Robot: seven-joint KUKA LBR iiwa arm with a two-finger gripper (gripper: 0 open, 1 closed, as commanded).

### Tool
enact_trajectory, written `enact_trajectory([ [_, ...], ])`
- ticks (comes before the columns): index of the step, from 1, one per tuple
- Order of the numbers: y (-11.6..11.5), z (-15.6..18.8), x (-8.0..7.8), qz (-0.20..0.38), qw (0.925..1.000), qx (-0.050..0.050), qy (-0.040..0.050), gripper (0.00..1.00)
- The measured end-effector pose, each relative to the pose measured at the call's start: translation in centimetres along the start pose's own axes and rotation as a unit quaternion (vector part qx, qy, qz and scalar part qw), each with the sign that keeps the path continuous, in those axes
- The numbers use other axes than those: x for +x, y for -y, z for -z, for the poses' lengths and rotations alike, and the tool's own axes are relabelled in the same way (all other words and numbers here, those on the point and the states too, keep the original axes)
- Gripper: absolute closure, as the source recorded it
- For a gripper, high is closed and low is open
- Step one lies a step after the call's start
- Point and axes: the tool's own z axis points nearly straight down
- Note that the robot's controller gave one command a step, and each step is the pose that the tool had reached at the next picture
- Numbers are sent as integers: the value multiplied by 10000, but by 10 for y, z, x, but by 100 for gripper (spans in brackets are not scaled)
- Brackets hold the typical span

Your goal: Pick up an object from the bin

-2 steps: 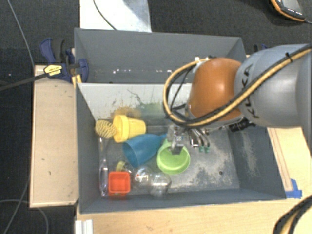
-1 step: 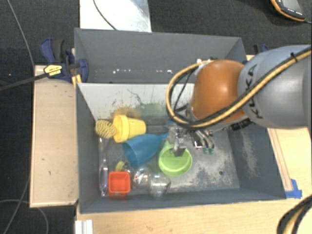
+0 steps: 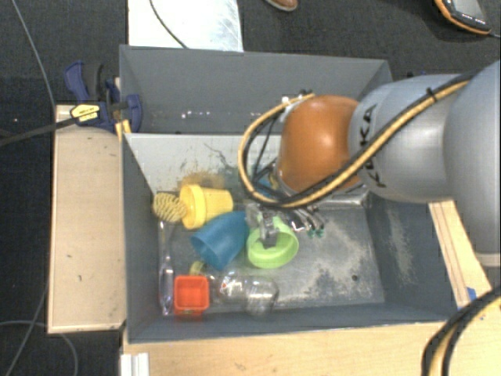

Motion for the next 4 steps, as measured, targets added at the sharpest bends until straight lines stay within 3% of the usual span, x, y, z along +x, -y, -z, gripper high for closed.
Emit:
enact_trajectory([
  [1, -13, 5, 20, -1235, 9923, 9, -47, 100],
  [2, -9, 109, 8, -637, 9980, 7, -25, 100],
  [3, -14, 43, 24, -1033, 9947, 11, 2, 100],
  [4, -18, 64, 2, -1237, 9923, 8, -8, 100],
])
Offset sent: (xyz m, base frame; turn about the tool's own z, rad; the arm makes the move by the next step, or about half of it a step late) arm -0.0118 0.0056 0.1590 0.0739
